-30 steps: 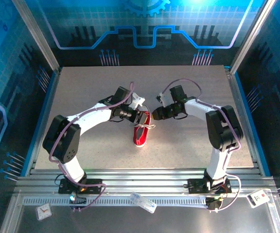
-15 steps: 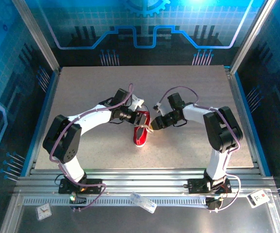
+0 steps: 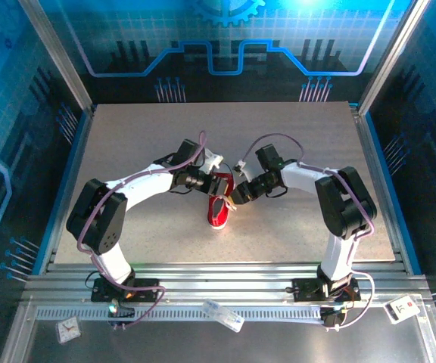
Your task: Tie the shoes
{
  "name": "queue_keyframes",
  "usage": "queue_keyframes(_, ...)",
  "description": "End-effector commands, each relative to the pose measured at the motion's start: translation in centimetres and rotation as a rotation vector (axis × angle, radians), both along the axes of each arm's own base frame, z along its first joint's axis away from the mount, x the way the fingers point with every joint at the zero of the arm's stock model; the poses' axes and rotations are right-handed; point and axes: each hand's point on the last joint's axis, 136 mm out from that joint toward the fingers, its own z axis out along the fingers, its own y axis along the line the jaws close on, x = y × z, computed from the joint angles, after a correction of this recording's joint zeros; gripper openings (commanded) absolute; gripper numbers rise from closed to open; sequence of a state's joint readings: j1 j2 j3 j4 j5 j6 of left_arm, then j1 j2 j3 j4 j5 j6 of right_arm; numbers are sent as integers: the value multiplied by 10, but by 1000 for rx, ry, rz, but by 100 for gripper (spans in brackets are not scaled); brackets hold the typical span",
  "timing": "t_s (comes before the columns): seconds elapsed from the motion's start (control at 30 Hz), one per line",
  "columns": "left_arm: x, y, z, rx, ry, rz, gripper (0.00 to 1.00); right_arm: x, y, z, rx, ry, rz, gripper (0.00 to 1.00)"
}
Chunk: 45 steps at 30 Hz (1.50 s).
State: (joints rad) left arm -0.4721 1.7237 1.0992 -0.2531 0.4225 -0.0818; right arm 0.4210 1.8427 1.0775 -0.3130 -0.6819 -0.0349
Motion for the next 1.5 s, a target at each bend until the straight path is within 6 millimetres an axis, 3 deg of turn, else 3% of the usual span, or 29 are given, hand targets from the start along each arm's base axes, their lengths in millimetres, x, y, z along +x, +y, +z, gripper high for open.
queue_keyframes(0.0, 0, 5, -1, -12, 17, 29, 47, -8, 4, 21, 38, -52, 34, 50)
queue_keyframes(0.37, 1, 7, -4, -20, 36, 41, 47, -9, 13, 16, 28, -46, 69, 50)
queue_keyframes(0.6, 0, 9, -6, -20, 43, 46, 47, -6, 12, 5, -8, -30, 62, 44)
queue_keyframes(0.93, -2, 10, -7, -19, 44, 46, 47, 9, -15, 35, 39, -94, -52, 51)
queue_keyframes(1.1, -1, 9, -9, -24, 53, 47, 47, 9, -18, 25, -42, -113, -2, 49)
queue_keyframes(1.47, -4, 10, -10, -23, 60, 48, 47, 0, 6, -1, -128, -64, 90, 43)
